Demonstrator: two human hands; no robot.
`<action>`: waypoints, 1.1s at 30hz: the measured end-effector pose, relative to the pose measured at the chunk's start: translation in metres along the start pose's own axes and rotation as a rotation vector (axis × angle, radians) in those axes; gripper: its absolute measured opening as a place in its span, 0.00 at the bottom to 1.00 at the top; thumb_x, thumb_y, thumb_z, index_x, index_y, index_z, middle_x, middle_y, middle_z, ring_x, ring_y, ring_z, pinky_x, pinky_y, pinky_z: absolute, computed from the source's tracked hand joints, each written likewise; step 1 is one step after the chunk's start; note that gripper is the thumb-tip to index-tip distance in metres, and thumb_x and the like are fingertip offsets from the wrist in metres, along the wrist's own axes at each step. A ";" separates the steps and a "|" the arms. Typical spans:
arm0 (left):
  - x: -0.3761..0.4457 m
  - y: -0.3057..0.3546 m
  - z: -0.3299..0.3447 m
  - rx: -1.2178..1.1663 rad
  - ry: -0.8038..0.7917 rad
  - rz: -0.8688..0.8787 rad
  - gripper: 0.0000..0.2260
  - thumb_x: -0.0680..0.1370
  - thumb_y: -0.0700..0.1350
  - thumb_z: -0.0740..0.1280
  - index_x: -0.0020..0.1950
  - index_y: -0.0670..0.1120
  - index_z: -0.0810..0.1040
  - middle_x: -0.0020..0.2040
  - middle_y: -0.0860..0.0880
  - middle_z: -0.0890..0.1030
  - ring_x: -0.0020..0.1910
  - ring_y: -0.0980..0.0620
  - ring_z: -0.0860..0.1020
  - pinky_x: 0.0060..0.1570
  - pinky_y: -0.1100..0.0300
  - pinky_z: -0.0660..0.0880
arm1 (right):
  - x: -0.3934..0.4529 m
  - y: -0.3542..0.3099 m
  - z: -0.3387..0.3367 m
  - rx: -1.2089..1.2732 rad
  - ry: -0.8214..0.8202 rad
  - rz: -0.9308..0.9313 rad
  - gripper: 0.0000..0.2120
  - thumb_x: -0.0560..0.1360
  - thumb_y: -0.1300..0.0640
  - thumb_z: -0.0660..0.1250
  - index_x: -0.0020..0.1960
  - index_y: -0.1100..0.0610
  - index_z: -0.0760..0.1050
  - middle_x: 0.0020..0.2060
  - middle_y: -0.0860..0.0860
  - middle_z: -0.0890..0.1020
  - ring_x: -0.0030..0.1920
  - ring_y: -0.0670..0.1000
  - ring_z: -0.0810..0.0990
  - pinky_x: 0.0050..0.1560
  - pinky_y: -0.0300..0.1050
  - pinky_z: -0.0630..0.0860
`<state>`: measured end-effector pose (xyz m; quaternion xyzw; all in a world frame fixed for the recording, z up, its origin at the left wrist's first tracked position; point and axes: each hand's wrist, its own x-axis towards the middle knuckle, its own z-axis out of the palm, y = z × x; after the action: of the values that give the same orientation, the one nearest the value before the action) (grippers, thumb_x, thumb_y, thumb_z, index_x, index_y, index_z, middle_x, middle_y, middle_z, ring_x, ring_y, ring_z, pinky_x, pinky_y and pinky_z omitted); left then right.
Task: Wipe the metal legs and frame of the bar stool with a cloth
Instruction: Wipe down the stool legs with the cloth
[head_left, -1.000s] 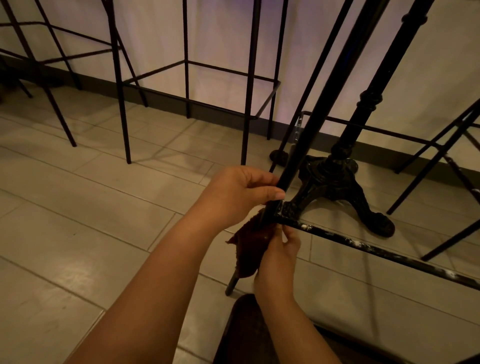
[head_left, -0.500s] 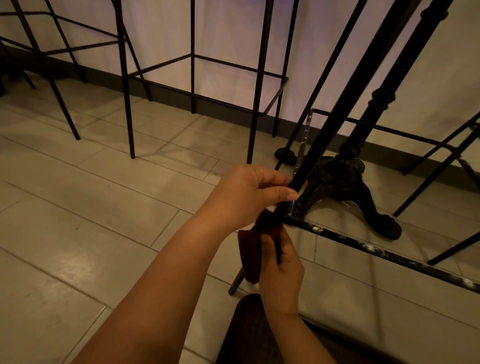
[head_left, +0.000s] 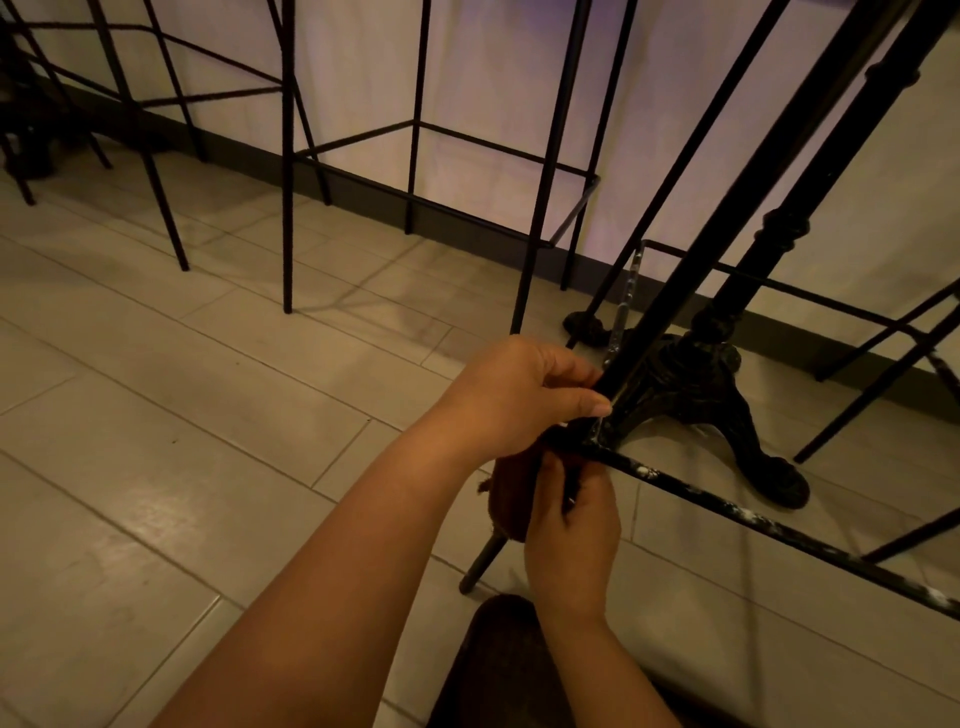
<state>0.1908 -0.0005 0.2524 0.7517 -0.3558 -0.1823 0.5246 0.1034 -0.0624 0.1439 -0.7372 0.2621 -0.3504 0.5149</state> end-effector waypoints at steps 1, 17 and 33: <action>0.000 -0.001 0.000 -0.002 0.001 0.007 0.09 0.74 0.47 0.71 0.54 0.52 0.82 0.47 0.55 0.84 0.48 0.60 0.82 0.56 0.53 0.78 | -0.001 0.001 0.005 -0.013 0.025 0.005 0.07 0.79 0.51 0.60 0.46 0.39 0.69 0.42 0.42 0.78 0.43 0.40 0.79 0.37 0.29 0.73; 0.002 -0.005 0.000 -0.029 -0.008 -0.013 0.11 0.73 0.50 0.72 0.55 0.54 0.81 0.48 0.57 0.84 0.50 0.60 0.81 0.56 0.54 0.78 | -0.006 -0.009 0.029 0.216 0.154 0.133 0.08 0.81 0.50 0.56 0.52 0.51 0.73 0.43 0.51 0.83 0.35 0.48 0.83 0.36 0.52 0.81; 0.008 -0.014 -0.003 -0.120 -0.043 0.006 0.09 0.71 0.49 0.73 0.51 0.54 0.83 0.48 0.55 0.85 0.49 0.57 0.82 0.60 0.48 0.75 | -0.007 0.007 0.021 0.151 0.044 0.089 0.09 0.81 0.47 0.56 0.54 0.35 0.72 0.48 0.40 0.82 0.49 0.45 0.82 0.50 0.57 0.80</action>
<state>0.2029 -0.0010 0.2418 0.7137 -0.3577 -0.2175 0.5616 0.1156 -0.0479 0.1308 -0.6758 0.2787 -0.3623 0.5783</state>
